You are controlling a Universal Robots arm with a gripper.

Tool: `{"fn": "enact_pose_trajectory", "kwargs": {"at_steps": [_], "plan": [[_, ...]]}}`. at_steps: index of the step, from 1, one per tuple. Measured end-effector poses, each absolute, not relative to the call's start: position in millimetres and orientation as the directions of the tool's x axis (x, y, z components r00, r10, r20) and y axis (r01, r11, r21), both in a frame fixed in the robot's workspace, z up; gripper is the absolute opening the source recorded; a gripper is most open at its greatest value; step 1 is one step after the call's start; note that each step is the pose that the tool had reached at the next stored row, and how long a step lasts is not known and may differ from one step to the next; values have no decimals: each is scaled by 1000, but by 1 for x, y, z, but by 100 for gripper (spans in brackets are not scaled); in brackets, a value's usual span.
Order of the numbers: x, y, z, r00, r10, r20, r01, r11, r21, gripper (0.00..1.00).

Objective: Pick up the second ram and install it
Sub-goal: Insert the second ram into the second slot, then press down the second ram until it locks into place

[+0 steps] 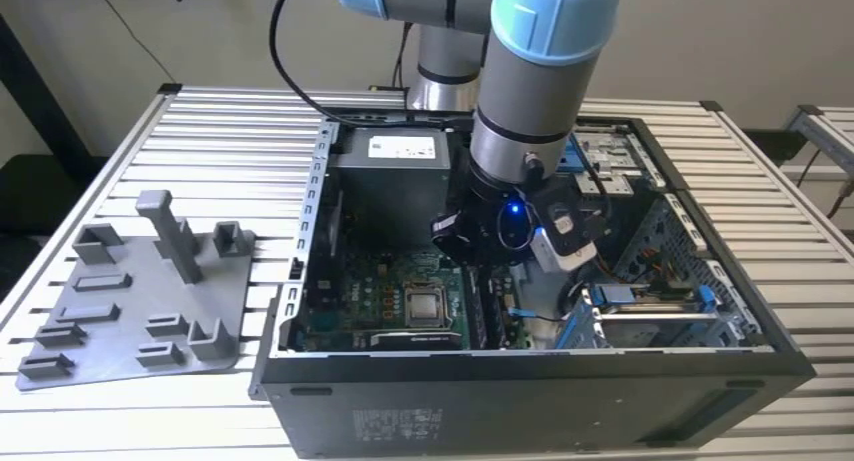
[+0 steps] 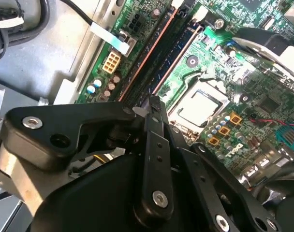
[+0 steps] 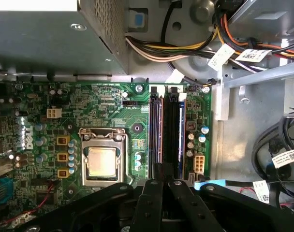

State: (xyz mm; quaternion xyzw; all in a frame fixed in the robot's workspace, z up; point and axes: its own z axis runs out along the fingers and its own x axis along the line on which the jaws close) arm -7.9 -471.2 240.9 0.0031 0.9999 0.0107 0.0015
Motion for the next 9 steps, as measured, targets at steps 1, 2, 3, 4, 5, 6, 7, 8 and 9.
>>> {"fn": "enact_pose_trajectory", "kwargs": {"at_steps": [1, 2, 3, 4, 5, 6, 7, 8, 9], "plan": [[-8, -471, 241, -1000, 6, -3, 6, 1000, 22, 11], [-8, -471, 241, -1000, 6, -3, 6, 1000, 22, 11], [-8, -471, 241, -1000, 6, -3, 6, 1000, 23, 11], [-8, -471, 241, -1000, 6, -3, 6, 1000, 23, 11], [-8, -471, 241, -1000, 6, -3, 6, 1000, 23, 11], [-8, -471, 241, -1000, 6, -3, 6, 1000, 23, 11], [-8, -471, 241, -1000, 6, -3, 6, 1000, 23, 11], [-8, -471, 241, -1000, 6, -3, 6, 1000, 24, 11], [-8, -471, 241, -1000, 6, -3, 6, 1000, 24, 11]]}}
